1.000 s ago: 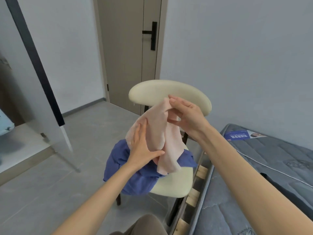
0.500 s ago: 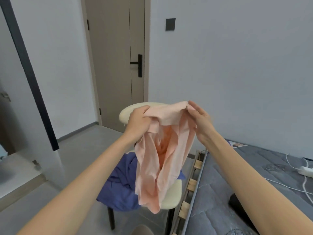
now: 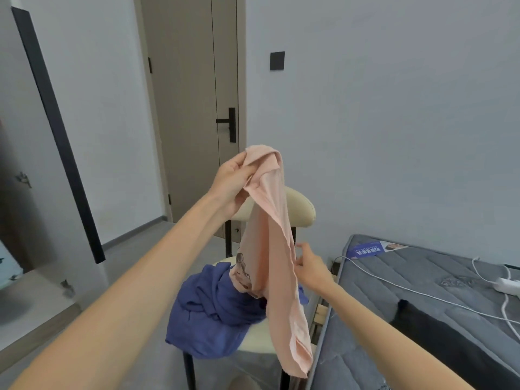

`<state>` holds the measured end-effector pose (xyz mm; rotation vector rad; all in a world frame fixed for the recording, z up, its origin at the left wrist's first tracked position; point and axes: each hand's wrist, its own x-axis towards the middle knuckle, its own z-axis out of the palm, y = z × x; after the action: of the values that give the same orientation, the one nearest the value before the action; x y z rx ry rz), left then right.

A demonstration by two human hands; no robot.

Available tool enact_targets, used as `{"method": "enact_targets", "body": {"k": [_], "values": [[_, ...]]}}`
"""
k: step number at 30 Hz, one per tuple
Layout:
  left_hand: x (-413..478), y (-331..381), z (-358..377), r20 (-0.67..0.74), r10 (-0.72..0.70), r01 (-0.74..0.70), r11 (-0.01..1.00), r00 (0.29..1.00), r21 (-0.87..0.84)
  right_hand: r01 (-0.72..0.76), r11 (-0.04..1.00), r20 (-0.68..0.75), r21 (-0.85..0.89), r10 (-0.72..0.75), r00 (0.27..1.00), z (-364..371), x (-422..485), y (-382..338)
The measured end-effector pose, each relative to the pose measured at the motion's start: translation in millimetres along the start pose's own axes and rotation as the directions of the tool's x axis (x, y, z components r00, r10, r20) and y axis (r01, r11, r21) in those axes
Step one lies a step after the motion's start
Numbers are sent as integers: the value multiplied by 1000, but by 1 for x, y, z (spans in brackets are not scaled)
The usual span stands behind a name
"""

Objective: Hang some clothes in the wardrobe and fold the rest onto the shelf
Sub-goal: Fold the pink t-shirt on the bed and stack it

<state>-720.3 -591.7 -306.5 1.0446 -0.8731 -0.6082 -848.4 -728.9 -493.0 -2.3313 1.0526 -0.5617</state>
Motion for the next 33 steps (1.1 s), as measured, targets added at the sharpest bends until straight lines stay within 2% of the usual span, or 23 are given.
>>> {"method": "enact_targets", "body": {"k": [2,3,5,6,7,8,10,12,14,18,22,25,28,30,31,33], "values": [[2,7,-7,-36,25,-28,995,999,-91,-90,991,59,-101,96,994,0,4,14],[3,10,-11,-56,30,-38,990,998,-136,-115,990,159,-84,127,979,-3,5,17],[6,14,-16,-70,26,-39,981,997,-189,-156,987,454,31,125,882,-8,-2,10],[5,15,-15,-61,20,-32,981,998,-194,-174,980,567,101,87,819,-9,-8,1],[5,15,-13,-48,12,-21,982,999,-190,-186,967,618,172,42,785,-9,-13,-11],[3,15,-10,-30,3,-8,982,1000,-187,-172,959,607,226,-1,795,-7,-16,-21],[-1,15,-2,1,-6,6,983,1000,-182,-71,959,455,273,-64,888,5,-18,-40],[-5,17,2,38,6,0,987,999,-162,-35,958,274,284,-45,961,21,-12,-51],[-8,21,-1,50,25,-19,994,998,-107,-57,969,161,241,18,987,33,-7,-54],[-11,30,-23,-67,42,-43,999,997,-15,-180,977,89,117,170,981,38,3,-31],[-3,24,-55,-306,12,-35,997,952,-72,-308,930,-55,200,325,944,8,12,-9],[8,11,-80,-510,-47,8,997,859,-77,-278,922,-280,269,351,894,-28,18,-7],[13,-5,-102,-650,-35,44,999,759,-3,-139,952,-421,275,249,872,-58,24,-12],[15,-15,-113,-692,11,62,995,722,80,19,983,-389,185,56,920,-70,27,-14],[16,-20,-118,-694,32,89,986,720,138,77,991,-300,107,-42,953,-74,26,-15],[17,-29,-124,-669,70,170,943,740,287,176,980,-19,-94,-179,984,-71,22,-15]]}}
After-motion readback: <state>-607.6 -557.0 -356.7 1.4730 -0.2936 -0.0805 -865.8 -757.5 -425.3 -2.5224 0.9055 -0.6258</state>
